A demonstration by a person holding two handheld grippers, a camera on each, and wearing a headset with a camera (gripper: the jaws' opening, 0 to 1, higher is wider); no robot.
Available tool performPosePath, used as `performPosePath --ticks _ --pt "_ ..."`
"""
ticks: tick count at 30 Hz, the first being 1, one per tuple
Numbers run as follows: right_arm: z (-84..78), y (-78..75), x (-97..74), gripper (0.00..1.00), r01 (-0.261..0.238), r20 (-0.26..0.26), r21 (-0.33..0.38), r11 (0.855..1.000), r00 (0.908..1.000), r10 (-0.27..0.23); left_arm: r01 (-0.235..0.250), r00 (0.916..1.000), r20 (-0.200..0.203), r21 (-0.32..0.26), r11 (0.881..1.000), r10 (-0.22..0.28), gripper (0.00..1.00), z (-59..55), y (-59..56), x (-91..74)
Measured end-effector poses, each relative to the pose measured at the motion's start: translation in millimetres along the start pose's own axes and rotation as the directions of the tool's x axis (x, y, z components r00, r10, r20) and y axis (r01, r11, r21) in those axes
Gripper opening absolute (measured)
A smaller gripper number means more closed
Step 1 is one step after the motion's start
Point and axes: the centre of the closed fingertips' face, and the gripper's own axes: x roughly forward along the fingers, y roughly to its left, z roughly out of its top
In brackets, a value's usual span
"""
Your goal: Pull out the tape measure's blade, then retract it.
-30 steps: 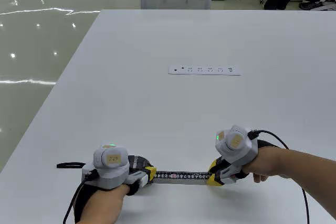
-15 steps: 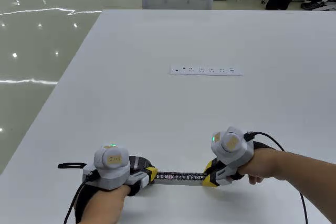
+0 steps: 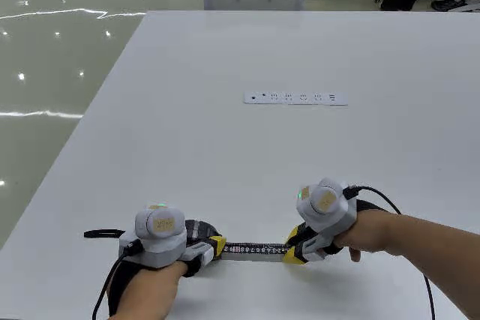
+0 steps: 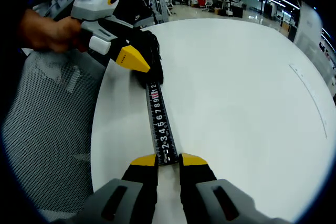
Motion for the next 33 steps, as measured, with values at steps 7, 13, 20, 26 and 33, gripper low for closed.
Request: performPosePath --ticks 7,13,20,26,33 --pt "3.8 -0.6 3.6 0.14 0.001 0.006 0.005 1.0 1.0 -0.001 -0.003 1.0 0.0 0.001 1.0 0.003 0.58 0.4 0.3 0.3" --pt "6.5 0.3 4.5 0.14 0.0 0.017 0.012 1.0 0.9999 0.0 -0.002 1.0 0.002 0.001 1.0 0.002 0.58 0.8 0.4 0.5" --pt "9.6 2.1 6.3 0.14 0.003 0.022 0.014 1.0 0.9998 -0.003 0.0 1.0 0.002 0.002 1.0 0.0 0.58 0.7 0.2 0.7" --pt "10.6 2.9 7.8 0.14 0.004 0.022 0.009 1.0 0.9997 -0.004 0.0 1.0 0.001 0.001 1.0 0.0 0.58 0.4 -0.5 0.0" --pt "13.7 4.4 10.0 0.14 0.007 0.027 0.003 1.0 0.9996 -0.007 0.001 1.0 -0.002 0.002 1.0 -0.001 0.58 -0.4 -0.6 -0.1"
